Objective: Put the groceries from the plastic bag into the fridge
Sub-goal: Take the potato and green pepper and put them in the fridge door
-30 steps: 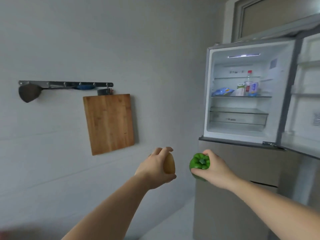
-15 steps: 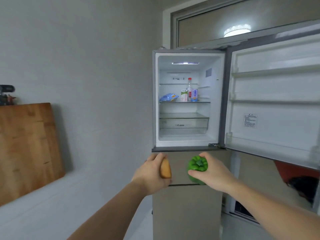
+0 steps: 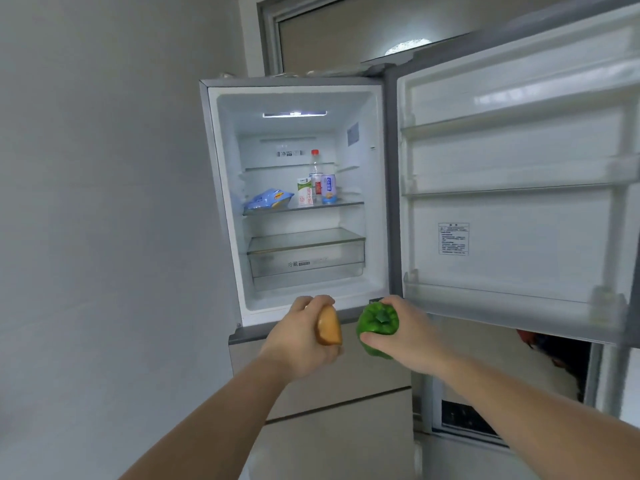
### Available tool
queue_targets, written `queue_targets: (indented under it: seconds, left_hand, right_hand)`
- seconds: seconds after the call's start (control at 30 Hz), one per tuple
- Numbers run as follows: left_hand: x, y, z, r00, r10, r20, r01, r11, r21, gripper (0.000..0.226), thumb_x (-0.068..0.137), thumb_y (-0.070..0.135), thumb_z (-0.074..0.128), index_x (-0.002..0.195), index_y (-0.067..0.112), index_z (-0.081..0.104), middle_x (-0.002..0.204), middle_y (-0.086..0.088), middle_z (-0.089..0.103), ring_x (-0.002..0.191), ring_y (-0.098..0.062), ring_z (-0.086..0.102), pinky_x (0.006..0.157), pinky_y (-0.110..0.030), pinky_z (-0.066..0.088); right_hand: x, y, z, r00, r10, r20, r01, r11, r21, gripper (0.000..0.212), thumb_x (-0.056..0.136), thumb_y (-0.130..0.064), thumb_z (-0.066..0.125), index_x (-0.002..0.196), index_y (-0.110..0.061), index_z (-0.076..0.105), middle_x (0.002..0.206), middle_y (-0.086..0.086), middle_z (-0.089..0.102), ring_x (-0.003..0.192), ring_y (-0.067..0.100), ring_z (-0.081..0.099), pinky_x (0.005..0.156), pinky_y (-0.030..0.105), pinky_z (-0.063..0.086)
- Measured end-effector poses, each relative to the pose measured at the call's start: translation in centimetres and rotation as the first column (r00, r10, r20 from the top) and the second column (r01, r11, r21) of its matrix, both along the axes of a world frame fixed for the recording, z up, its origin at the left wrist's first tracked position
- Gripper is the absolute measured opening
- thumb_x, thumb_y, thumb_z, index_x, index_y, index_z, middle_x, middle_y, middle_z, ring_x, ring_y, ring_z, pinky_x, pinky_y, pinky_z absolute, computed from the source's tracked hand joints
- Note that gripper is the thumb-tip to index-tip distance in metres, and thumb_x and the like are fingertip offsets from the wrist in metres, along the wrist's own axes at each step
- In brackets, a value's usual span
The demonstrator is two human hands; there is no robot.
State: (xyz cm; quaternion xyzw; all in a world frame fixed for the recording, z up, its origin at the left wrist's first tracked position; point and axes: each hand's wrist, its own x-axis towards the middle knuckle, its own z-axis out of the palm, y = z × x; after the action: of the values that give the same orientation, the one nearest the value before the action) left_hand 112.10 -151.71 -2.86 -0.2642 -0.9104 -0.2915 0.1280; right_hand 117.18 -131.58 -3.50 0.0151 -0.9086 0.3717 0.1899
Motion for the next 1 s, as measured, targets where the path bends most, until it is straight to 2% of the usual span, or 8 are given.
queue_targets:
  seconds: [0.07,0.13,0.33,0.5,0.63,0.73,0.83,1.0]
  left_hand:
    - [-2.1,2.5,0.0,0.999,-0.048,-0.017,0.047,0.998,-0.033,0.079,0.07,0.037,0.078,0.138,0.038,0.037,0.135,0.014,0.038,0.112,-0.018,0.052,0.093,-0.035,0.05]
    - [-4.3,4.9,-0.2,0.996,-0.09,-0.018,0.09,0.995,-0.047,0.079,0.071,0.037,0.078,0.138,0.038,0.037,0.137,0.014,0.038,0.114,-0.017,0.051,0.093,-0.036,0.049]
    - [-11.0,11.4,-0.1,0.971,-0.236,-0.038,0.235,0.971,-0.03,0.083,0.073,0.037,0.076,0.143,0.038,0.031,0.141,0.011,0.036,0.117,-0.015,0.048,0.092,-0.032,0.047]
    - [-16.5,16.6,0.9,0.917,-0.397,-0.027,0.398,0.916,0.051,0.081,0.073,0.037,0.075,0.139,0.037,0.028,0.135,0.008,0.039,0.105,-0.02,0.052,0.087,-0.041,0.053]
    - [-19.8,20.6,1.6,0.863,-0.504,-0.034,0.505,0.861,0.061,0.078,0.075,0.037,0.076,0.139,0.033,0.031,0.136,0.004,0.036,0.109,-0.021,0.051,0.092,-0.038,0.048]
    - [-21.0,23.0,1.7,0.838,-0.545,-0.031,0.545,0.832,0.101,0.077,0.075,0.035,0.076,0.138,0.034,0.033,0.137,0.005,0.031,0.112,-0.021,0.049,0.091,-0.032,0.045]
    - [-22.2,25.6,1.8,0.821,-0.57,-0.028,0.569,0.815,0.113,0.077,0.074,0.035,0.076,0.138,0.035,0.034,0.134,0.007,0.033,0.111,-0.021,0.05,0.092,-0.034,0.047]
    - [-23.2,28.6,1.4,0.817,-0.576,0.018,0.574,0.816,0.065,0.078,0.073,0.037,0.075,0.139,0.036,0.033,0.133,0.009,0.035,0.113,-0.019,0.048,0.094,-0.037,0.046]
  right_hand:
    - [-1.8,2.3,-0.2,1.0,-0.031,0.005,0.031,1.0,-0.006,0.051,0.067,-0.048,0.076,0.107,-0.034,0.047,0.103,-0.011,0.055,0.091,0.008,0.057,0.072,0.021,0.047]
    - [-3.1,4.2,-0.3,0.998,-0.06,0.011,0.06,0.998,-0.014,0.051,0.069,-0.046,0.077,0.108,-0.035,0.047,0.102,-0.012,0.056,0.091,0.006,0.056,0.071,0.019,0.046]
    - [-7.3,9.2,-0.1,0.98,-0.197,-0.01,0.196,0.98,-0.04,0.055,0.069,-0.048,0.076,0.112,-0.033,0.045,0.104,-0.01,0.058,0.091,0.003,0.057,0.08,0.026,0.052]
    - [-9.1,13.0,0.8,0.912,-0.409,-0.01,0.407,0.909,-0.092,0.064,0.077,-0.044,0.073,0.126,-0.025,0.037,0.109,-0.004,0.056,0.092,0.012,0.058,0.075,0.025,0.048]
    - [-10.3,15.9,1.9,0.845,-0.534,-0.015,0.531,0.842,-0.094,0.056,0.08,-0.043,0.071,0.122,-0.023,0.04,0.11,0.001,0.056,0.094,0.018,0.057,0.078,0.027,0.046]
    - [-10.3,17.5,2.5,0.804,-0.592,-0.053,0.586,0.805,-0.096,0.058,0.081,-0.039,0.071,0.129,-0.023,0.042,0.116,0.002,0.048,0.1,0.019,0.054,0.085,0.026,0.044]
    - [-11.2,19.8,3.0,0.759,-0.645,-0.089,0.636,0.764,-0.109,0.063,0.08,-0.038,0.071,0.134,-0.027,0.04,0.121,0.002,0.039,0.1,0.017,0.049,0.092,0.028,0.043]
    - [-13.4,23.1,2.5,0.752,-0.658,-0.036,0.651,0.751,-0.116,0.078,0.077,-0.043,0.073,0.141,-0.021,0.034,0.128,0.004,0.048,0.108,0.021,0.052,0.095,0.031,0.045]
